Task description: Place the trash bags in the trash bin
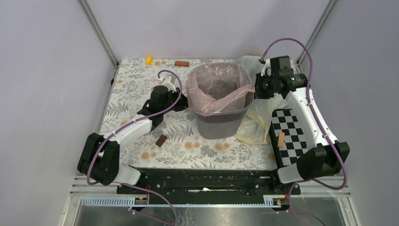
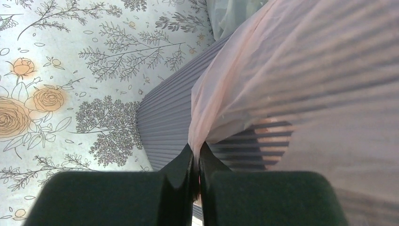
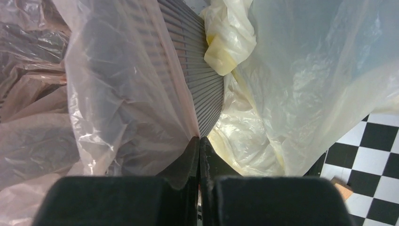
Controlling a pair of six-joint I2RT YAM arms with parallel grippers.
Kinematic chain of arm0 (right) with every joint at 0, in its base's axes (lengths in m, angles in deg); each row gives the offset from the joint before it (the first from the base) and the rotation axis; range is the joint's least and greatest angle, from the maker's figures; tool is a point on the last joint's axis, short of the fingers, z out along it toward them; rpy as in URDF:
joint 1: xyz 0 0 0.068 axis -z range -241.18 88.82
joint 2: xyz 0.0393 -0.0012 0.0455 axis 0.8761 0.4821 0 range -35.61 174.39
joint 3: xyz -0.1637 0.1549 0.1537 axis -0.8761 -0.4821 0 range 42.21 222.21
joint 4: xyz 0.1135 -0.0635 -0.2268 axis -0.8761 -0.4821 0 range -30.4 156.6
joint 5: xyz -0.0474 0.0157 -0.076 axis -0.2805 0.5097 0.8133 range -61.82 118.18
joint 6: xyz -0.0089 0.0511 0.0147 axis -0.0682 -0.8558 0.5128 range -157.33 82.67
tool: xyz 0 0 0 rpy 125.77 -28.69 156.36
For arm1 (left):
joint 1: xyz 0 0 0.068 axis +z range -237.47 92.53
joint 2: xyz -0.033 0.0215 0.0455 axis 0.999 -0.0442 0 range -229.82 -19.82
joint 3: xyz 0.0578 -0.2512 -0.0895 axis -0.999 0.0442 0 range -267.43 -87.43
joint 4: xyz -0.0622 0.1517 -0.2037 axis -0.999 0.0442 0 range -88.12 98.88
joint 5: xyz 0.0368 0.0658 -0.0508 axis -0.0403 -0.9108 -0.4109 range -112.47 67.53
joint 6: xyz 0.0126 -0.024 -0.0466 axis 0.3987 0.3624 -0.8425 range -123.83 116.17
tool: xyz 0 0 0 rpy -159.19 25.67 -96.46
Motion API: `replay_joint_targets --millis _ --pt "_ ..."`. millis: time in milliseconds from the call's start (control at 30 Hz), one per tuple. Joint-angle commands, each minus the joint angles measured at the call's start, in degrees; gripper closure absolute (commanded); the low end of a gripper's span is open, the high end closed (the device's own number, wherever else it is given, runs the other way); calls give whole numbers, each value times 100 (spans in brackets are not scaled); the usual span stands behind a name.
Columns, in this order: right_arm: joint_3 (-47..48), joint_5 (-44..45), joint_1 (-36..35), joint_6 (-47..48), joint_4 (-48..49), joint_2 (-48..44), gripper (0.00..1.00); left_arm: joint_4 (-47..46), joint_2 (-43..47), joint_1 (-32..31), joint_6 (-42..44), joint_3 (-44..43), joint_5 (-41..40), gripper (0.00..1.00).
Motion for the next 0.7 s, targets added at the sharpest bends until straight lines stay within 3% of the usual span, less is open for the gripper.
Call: replay_joint_targets --millis 0,167,367,567,667 --pt "-860 -71 -11 -494 865 -558 100 -450 395 -25 -140 126 51 94" --pt "-2030 -415 -41 -840 1911 -1078 100 -388 531 -12 -165 141 8 90" --pt "-2756 -631 -202 -1136 2696 -1313 100 -336 674 38 -244 147 -65 89" --pt "-3095 -393 -707 -1340 3329 -1639 100 -297 732 300 -447 103 197 93" --pt "-3307 160 -732 -1312 3362 -2080 100 -254 840 318 -473 116 303 100"
